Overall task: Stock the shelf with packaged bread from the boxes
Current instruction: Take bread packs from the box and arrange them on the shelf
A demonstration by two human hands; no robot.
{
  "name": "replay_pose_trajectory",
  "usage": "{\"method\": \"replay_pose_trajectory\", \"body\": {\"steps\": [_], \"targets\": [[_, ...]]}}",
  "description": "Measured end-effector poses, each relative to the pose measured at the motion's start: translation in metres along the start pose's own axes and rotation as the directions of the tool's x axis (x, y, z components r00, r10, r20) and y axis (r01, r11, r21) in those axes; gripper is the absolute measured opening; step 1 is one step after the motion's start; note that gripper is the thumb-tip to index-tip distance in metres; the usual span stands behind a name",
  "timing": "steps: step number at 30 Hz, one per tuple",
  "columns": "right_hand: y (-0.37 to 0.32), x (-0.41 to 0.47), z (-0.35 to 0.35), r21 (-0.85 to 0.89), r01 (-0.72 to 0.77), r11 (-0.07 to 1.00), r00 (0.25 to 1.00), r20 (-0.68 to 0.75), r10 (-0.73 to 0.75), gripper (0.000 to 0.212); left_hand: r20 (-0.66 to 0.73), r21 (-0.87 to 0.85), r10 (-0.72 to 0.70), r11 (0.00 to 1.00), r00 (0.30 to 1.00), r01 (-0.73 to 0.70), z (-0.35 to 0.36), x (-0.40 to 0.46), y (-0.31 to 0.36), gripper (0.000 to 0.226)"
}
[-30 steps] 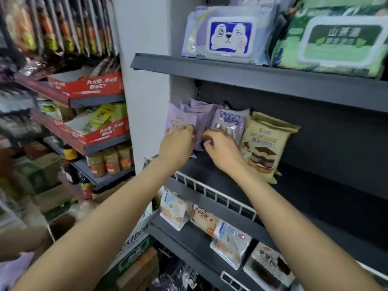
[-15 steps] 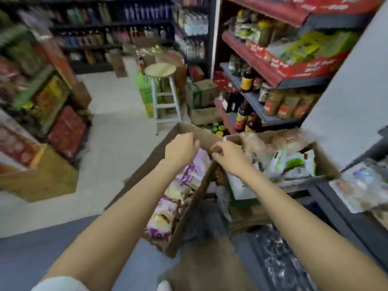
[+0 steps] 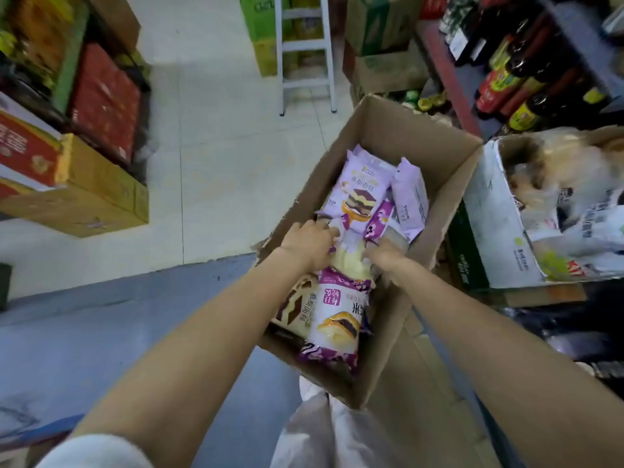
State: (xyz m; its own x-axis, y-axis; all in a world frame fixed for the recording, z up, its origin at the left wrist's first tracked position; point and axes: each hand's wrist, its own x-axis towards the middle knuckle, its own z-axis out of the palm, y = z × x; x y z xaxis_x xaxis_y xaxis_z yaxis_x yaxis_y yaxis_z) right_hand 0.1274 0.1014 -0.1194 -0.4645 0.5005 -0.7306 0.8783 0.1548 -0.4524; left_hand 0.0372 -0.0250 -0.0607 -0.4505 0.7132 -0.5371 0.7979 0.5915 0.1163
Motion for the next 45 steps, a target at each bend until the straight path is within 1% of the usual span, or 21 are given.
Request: {"method": "replay_pose_trajectory", "body": {"steps": [1, 2, 4, 6, 8, 9, 12, 16, 20, 21, 22, 23, 25, 27, 29, 31, 33, 36, 39, 43, 45], "targets": [[0.006, 0.016, 0.006, 0.057, -0.062, 0.996, 0.997, 0.048, 0.059, 0.023, 0.029, 0.071, -0.007, 0.997, 1.000, 0.005, 0.003, 0.007, -0.001, 0.046], [0.015, 0.036, 0.014, 0.107, -0.109, 0.988, 0.991, 0.088, 0.100, 0.040, 0.060, 0.114, -0.029, 0.993, 0.998, 0.023, 0.007, 0.014, -0.001, 0.044], [0.027, 0.050, 0.025, 0.199, -0.218, 0.955, 0.968, 0.172, 0.185, 0.093, 0.098, 0.116, -0.067, 0.992, 0.993, 0.055, 0.012, 0.024, -0.002, 0.041], [0.043, 0.068, 0.034, 0.177, -0.185, 0.967, 0.976, 0.152, 0.159, 0.108, 0.091, 0.062, -0.073, 0.996, 0.993, 0.067, 0.015, 0.028, -0.004, 0.036], [0.036, 0.052, 0.025, 0.185, -0.153, 0.971, 0.987, 0.085, 0.139, 0.100, 0.048, 0.034, -0.072, 0.997, 0.996, 0.071, 0.014, 0.029, -0.007, 0.032], [0.035, 0.052, 0.020, 0.264, -0.164, 0.951, 0.986, 0.065, 0.152, 0.085, 0.019, 0.028, -0.078, 0.997, 0.997, 0.078, 0.012, 0.028, -0.008, 0.031], [0.028, 0.048, -0.002, 0.548, -0.103, 0.830, 0.989, -0.029, 0.142, 0.012, -0.051, 0.002, -0.105, 0.994, 0.993, 0.106, 0.000, 0.025, -0.007, 0.039], [0.005, 0.046, -0.021, 0.799, -0.056, 0.598, 0.970, -0.099, 0.223, 0.031, -0.143, -0.143, -0.146, 0.982, 0.979, 0.125, -0.004, 0.024, -0.004, 0.055], [-0.005, 0.045, -0.019, 0.944, -0.031, 0.329, 0.961, -0.062, 0.269, 0.019, -0.184, -0.201, -0.135, 0.975, 0.974, 0.097, 0.002, 0.022, -0.007, 0.077], [-0.003, 0.047, -0.015, 0.949, -0.022, 0.316, 0.968, -0.059, 0.244, 0.012, -0.189, -0.199, -0.134, 0.975, 0.973, 0.095, 0.003, 0.020, -0.008, 0.079], [0.001, 0.046, -0.010, 0.932, -0.014, 0.363, 0.973, -0.071, 0.219, 0.005, -0.190, -0.192, -0.126, 0.977, 0.974, 0.089, 0.005, 0.020, -0.009, 0.079], [0.005, 0.047, -0.004, 0.882, -0.023, 0.471, 0.977, -0.081, 0.200, 0.011, -0.187, -0.185, -0.112, 0.980, 0.976, 0.077, 0.007, 0.019, -0.010, 0.079], [0.011, 0.046, 0.008, 0.670, -0.090, 0.737, 0.986, -0.043, 0.159, 0.069, -0.174, -0.188, -0.092, 0.980, 0.980, 0.059, 0.011, 0.020, -0.013, 0.078], [0.016, 0.043, 0.017, 0.396, -0.144, 0.907, 0.989, 0.021, 0.148, 0.112, -0.171, -0.225, -0.095, 0.973, 0.981, 0.055, 0.016, 0.023, -0.016, 0.072], [0.021, 0.041, 0.024, 0.173, -0.170, 0.970, 0.984, 0.080, 0.158, 0.122, -0.174, -0.276, -0.101, 0.960, 0.980, 0.050, 0.020, 0.027, -0.019, 0.062], [0.025, 0.043, 0.032, 0.093, -0.169, 0.981, 0.982, 0.106, 0.159, 0.126, -0.180, -0.312, -0.094, 0.950, 0.979, 0.034, 0.024, 0.027, -0.023, 0.055], [0.027, 0.047, 0.035, 0.051, -0.163, 0.985, 0.981, 0.119, 0.156, 0.120, -0.191, -0.319, -0.082, 0.948, 0.978, 0.017, 0.027, 0.025, -0.027, 0.059], [0.025, 0.054, 0.025, -0.097, -0.127, 0.987, 0.992, -0.009, 0.127, 0.075, -0.228, -0.345, -0.090, 0.939, 0.970, 0.006, 0.027, 0.021, -0.033, 0.061], [0.021, 0.057, 0.016, -0.100, -0.053, 0.994, 0.993, -0.112, 0.042, 0.041, -0.265, -0.381, -0.122, 0.925, 0.956, 0.012, 0.023, 0.017, -0.036, 0.060], [0.013, 0.036, 0.002, -0.091, 0.126, 0.988, 0.967, -0.209, -0.143, 0.018, -0.353, -0.383, -0.188, 0.923, 0.916, 0.042, 0.009, 0.007, -0.033, 0.060], [0.007, 0.016, -0.009, -0.058, 0.226, 0.972, 0.916, -0.327, -0.233, 0.022, -0.426, -0.356, -0.220, 0.933, 0.878, 0.061, -0.002, 0.001, -0.029, 0.058]]}}
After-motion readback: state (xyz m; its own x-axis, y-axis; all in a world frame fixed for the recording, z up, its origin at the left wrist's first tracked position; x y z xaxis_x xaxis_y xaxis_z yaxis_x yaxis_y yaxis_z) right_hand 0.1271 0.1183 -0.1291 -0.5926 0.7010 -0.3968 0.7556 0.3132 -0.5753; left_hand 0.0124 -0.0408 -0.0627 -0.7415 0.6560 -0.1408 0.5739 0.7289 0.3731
